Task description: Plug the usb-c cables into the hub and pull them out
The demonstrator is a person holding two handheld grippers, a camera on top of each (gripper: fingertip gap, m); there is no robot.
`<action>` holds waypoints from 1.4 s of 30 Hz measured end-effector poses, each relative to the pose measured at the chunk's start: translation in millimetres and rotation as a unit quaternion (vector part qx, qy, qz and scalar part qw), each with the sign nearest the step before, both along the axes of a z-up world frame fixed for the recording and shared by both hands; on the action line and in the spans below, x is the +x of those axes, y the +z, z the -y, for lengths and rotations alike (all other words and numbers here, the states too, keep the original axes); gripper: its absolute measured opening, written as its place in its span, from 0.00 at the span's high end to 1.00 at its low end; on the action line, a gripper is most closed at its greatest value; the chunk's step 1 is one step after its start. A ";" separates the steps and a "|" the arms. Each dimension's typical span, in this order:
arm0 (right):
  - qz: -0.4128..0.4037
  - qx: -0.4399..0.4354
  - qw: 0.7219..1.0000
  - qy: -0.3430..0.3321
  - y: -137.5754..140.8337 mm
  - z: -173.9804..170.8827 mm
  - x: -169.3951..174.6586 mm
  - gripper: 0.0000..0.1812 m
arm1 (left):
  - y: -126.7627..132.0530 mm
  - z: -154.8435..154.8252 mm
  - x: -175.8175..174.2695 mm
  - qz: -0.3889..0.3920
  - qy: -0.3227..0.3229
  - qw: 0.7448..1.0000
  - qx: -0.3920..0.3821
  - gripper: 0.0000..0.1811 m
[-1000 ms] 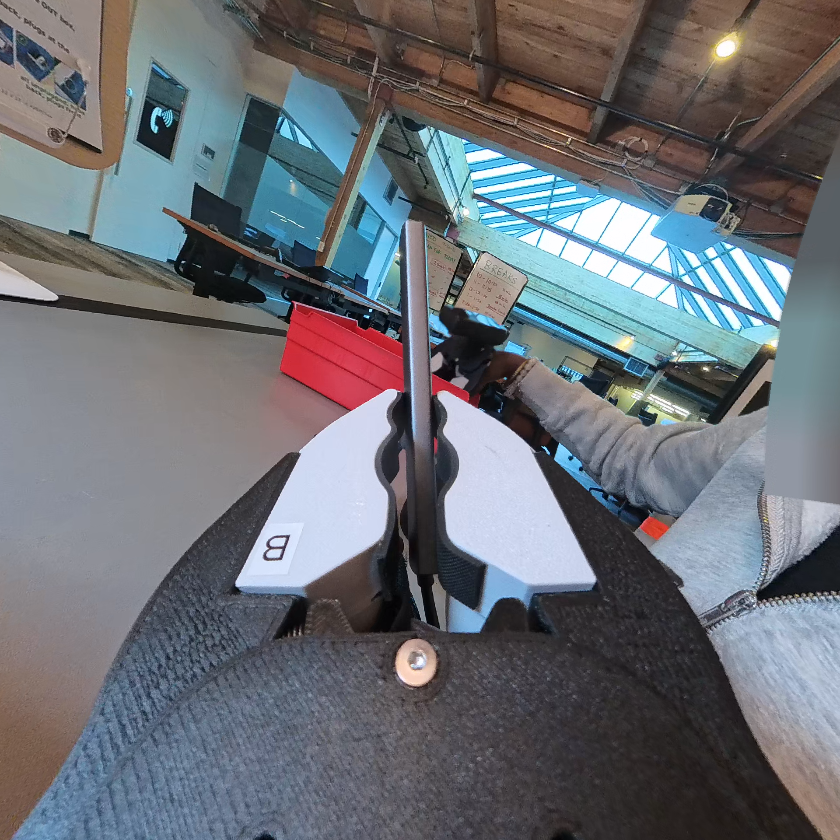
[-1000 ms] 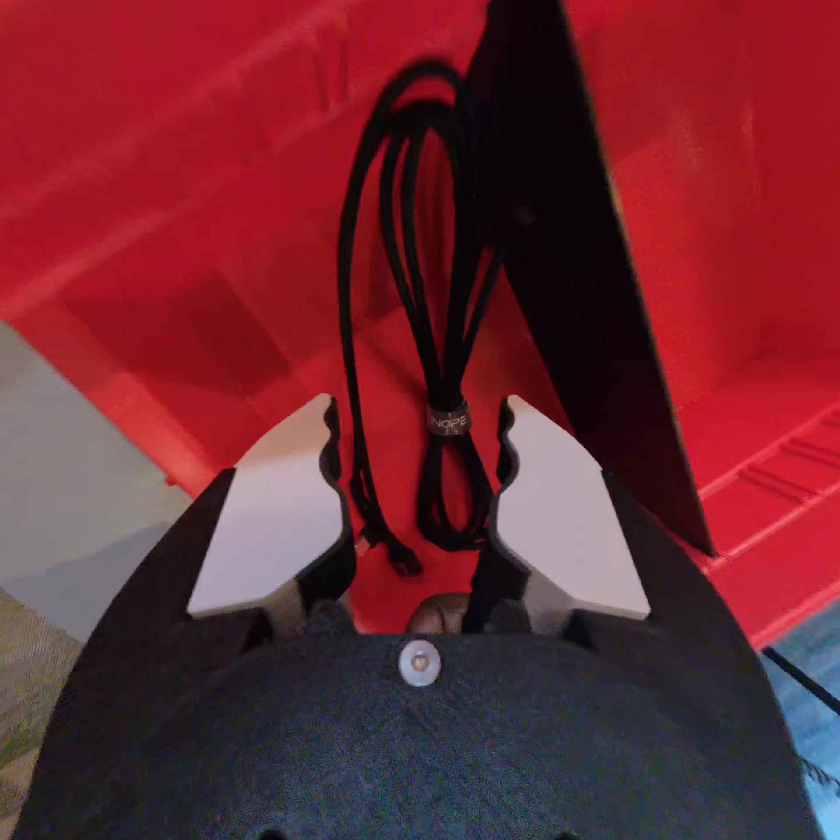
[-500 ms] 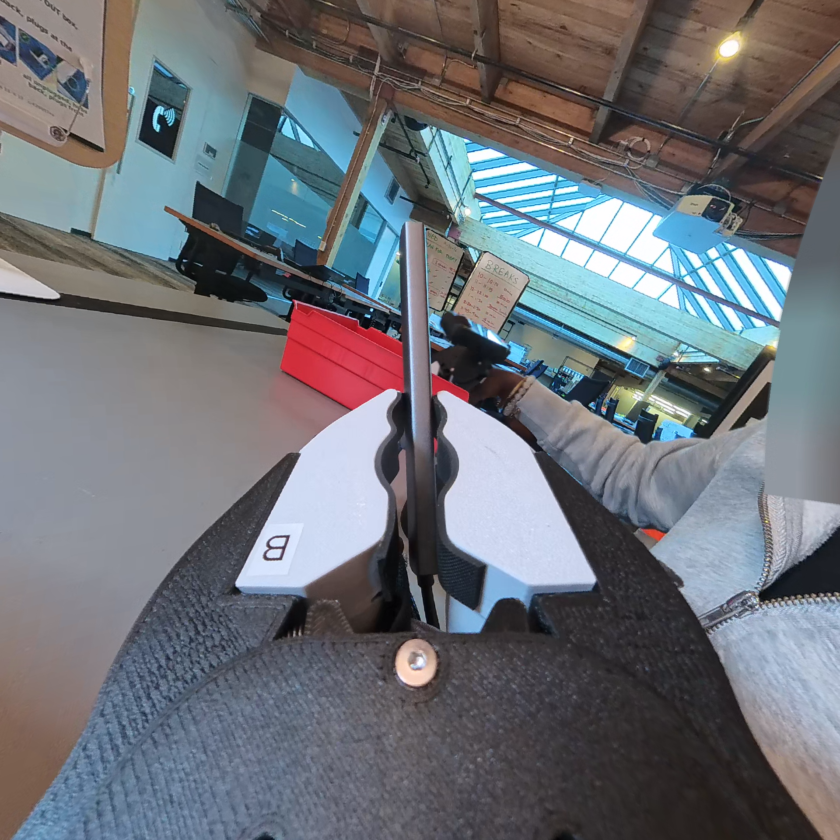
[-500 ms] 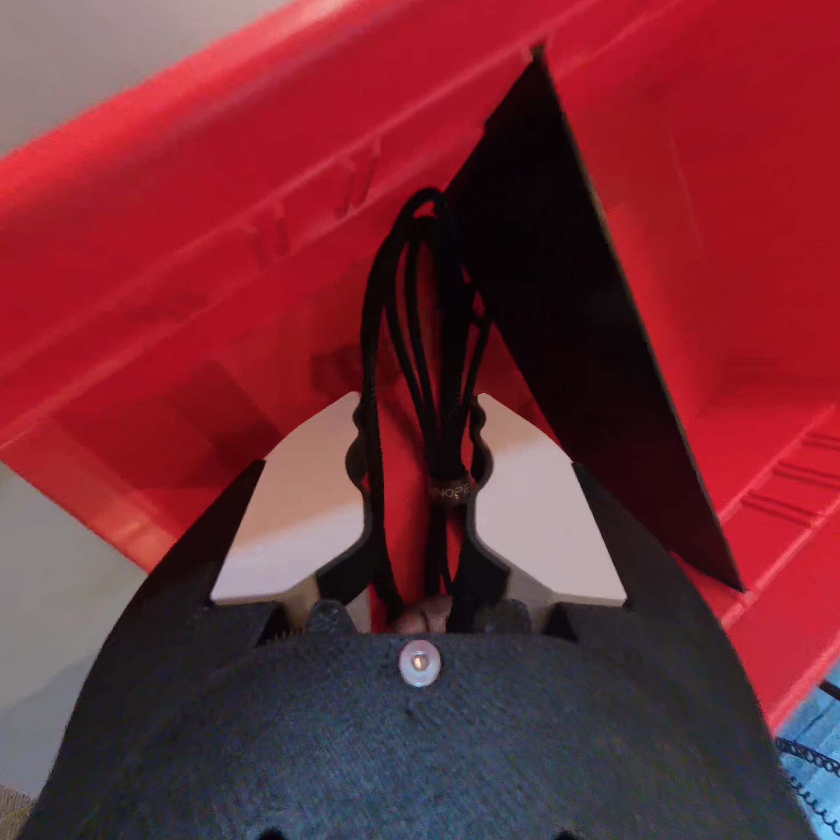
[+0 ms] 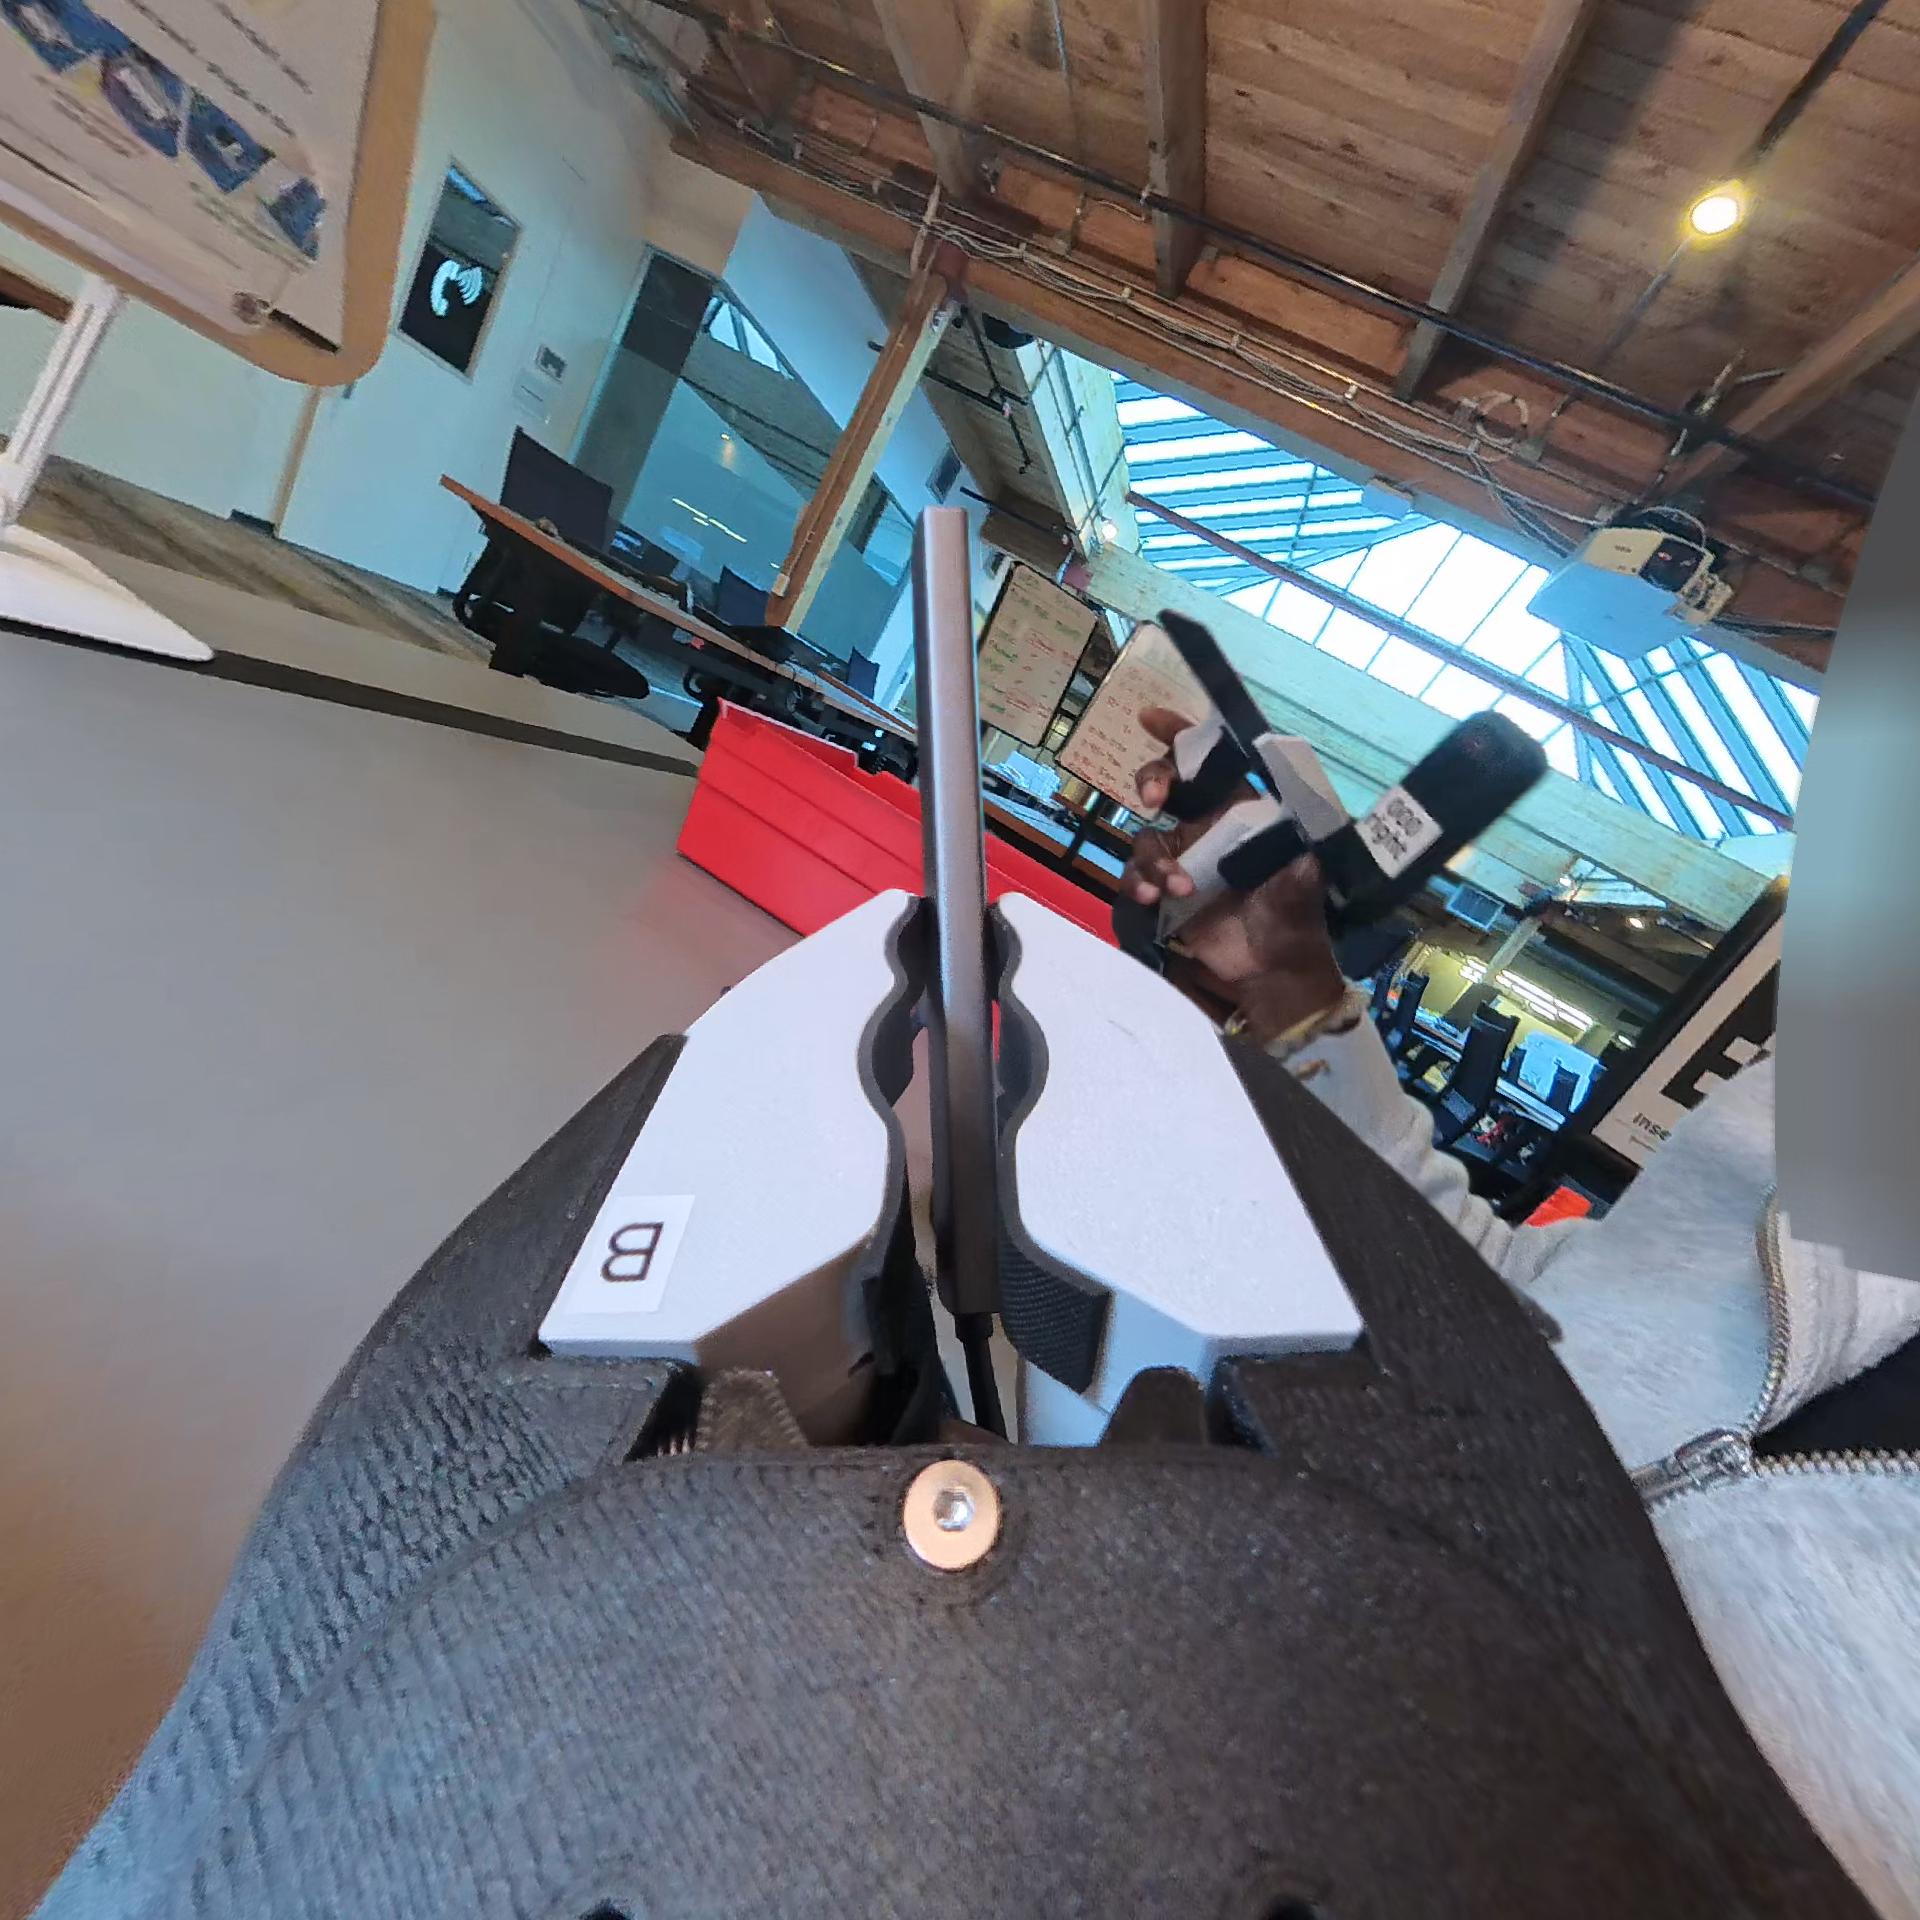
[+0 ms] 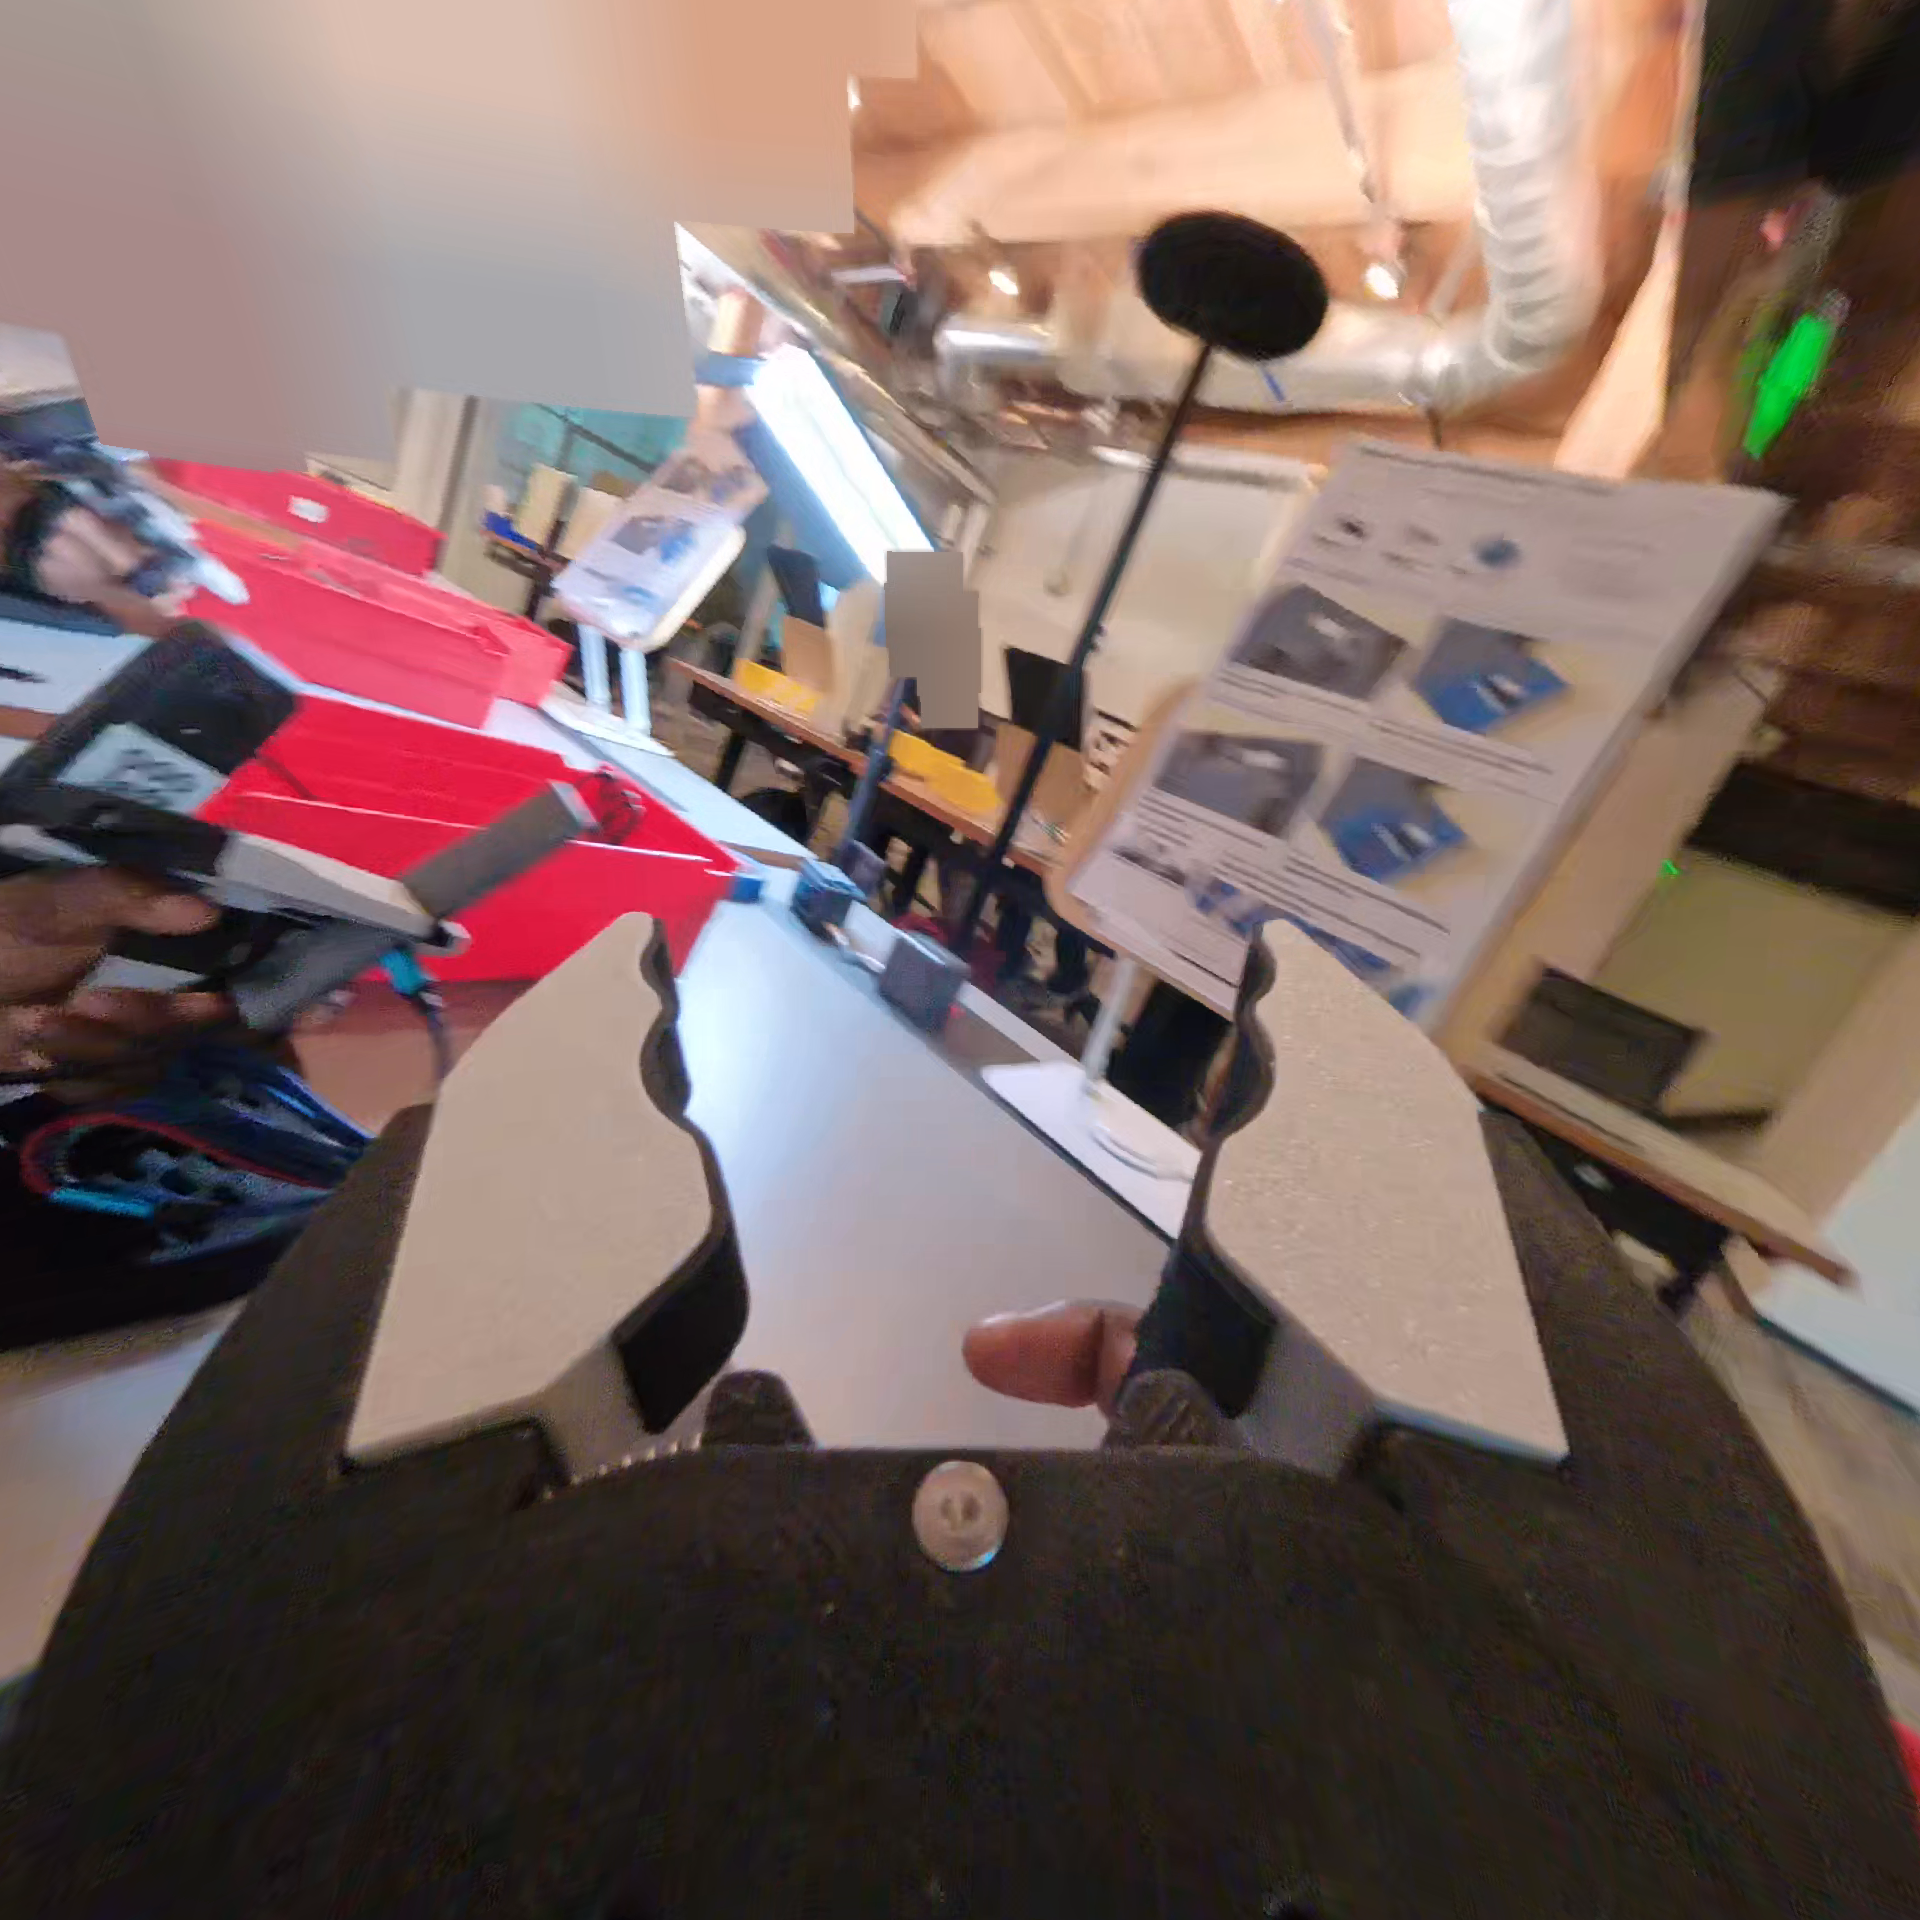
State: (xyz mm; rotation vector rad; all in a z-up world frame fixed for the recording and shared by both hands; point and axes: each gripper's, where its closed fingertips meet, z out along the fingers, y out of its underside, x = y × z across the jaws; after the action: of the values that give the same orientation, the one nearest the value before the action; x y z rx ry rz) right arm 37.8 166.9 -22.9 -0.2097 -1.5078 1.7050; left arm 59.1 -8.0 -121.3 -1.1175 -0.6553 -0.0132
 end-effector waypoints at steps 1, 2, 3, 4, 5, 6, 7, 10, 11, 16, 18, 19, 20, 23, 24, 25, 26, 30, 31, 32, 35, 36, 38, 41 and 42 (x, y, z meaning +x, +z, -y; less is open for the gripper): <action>-0.009 0.015 1.000 0.021 -9.2 30.9 4.8 0.45 | -0.7 0.8 -1.8 0.005 0.005 1.000 0.001 0.94; -0.004 0.036 0.998 0.042 -23.3 60.9 9.2 0.45 | -1.2 1.7 -3.3 0.010 0.008 1.000 0.002 0.94; 0.006 0.053 0.997 0.059 -38.5 87.9 13.4 0.49 | -1.5 2.7 -4.5 0.014 0.012 1.000 0.003 0.94; 0.016 0.071 0.995 0.065 -53.6 110.0 15.9 0.56 | -1.5 3.9 -5.5 0.017 0.015 1.000 0.006 0.94; 0.025 0.085 0.995 0.054 -66.1 126.3 14.9 0.65 | -2.0 4.9 -6.8 0.022 0.017 1.000 0.009 0.94; 0.024 0.106 0.993 0.046 -76.8 140.1 15.2 0.72 | -2.5 5.8 -7.8 0.027 0.018 0.999 0.012 0.94; 0.013 0.140 0.989 0.038 -86.8 151.6 16.3 0.76 | -2.8 6.4 -8.4 0.031 0.018 0.999 0.014 0.94; -0.007 0.234 0.972 0.015 -109.7 174.5 17.7 0.76 | -2.9 7.3 -9.0 0.035 0.018 0.999 0.017 0.94; -0.008 0.243 0.970 0.015 -113.7 180.1 18.5 0.78 | -2.9 7.1 -8.7 0.035 0.017 0.999 0.017 0.94; -0.059 0.290 0.954 -0.037 -121.9 185.2 9.2 0.92 | -3.3 5.5 -7.8 0.033 0.013 0.999 0.014 0.94; -0.070 0.291 0.954 -0.037 -122.9 185.7 11.1 0.93 | -3.4 4.7 -7.2 0.035 0.006 0.999 0.015 0.94; -0.078 0.293 0.952 -0.043 -122.3 185.0 10.7 0.92 | -3.7 4.2 -7.1 0.037 0.003 0.999 0.015 0.94; -0.082 0.296 0.950 -0.045 -122.9 184.8 10.4 0.92 | -4.4 3.7 -7.4 0.039 0.002 0.999 0.013 0.94; -0.086 0.300 0.950 -0.031 -125.5 189.4 14.7 0.92 | -7.5 -2.2 -5.3 0.039 -0.010 0.999 -0.006 0.94; -0.088 0.302 0.948 -0.036 -125.6 188.5 13.9 0.94 | -8.8 -4.0 -5.2 0.039 -0.010 0.999 -0.014 0.94; -0.084 0.305 0.948 -0.034 -126.2 187.4 13.4 0.94 | -9.8 -4.9 -5.3 0.041 -0.010 0.999 -0.019 0.94; -0.073 0.302 0.950 -0.028 -126.8 186.6 13.5 0.94 | -9.9 -5.7 -5.1 0.041 -0.013 0.999 -0.021 0.94; -0.048 0.281 0.958 -0.036 -123.9 176.7 6.9 0.94 | -4.2 -1.7 -1.8 0.026 -0.013 1.000 -0.006 0.90; -0.045 0.273 0.960 -0.038 -121.8 174.3 5.8 0.94 | -4.9 -3.1 -0.3 0.023 -0.017 0.999 -0.014 0.89; -0.046 0.264 0.963 -0.039 -119.0 172.6 5.7 0.94 | -7.0 -5.5 0.3 0.023 -0.019 0.999 -0.028 0.89; -0.050 0.252 0.966 -0.041 -115.0 171.3 6.5 0.94 | -11.6 -11.6 1.3 0.016 -0.015 0.998 -0.064 0.92; -0.050 0.255 0.965 -0.043 -116.1 171.4 5.8 0.94 | -12.1 -11.7 1.5 0.011 -0.010 0.997 -0.070 0.94; -0.048 0.252 0.965 -0.046 -115.7 172.7 5.5 0.94 | -12.3 -9.7 -0.3 -0.002 0.017 0.996 -0.084 0.95; -0.022 0.232 0.972 -0.031 -114.0 177.5 8.5 0.94 | -5.6 -2.9 1.0 -0.043 0.071 0.992 -0.092 0.95; -0.011 0.226 0.974 -0.028 -115.2 179.0 8.5 0.94 | -4.5 0.0 0.3 -0.041 0.076 0.993 -0.082 0.96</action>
State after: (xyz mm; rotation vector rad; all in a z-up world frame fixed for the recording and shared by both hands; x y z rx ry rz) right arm 46.3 -12.2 -138.1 0.0072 -1.8082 1.2727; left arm 59.4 -8.0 -125.8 -1.2169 -0.6750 0.2201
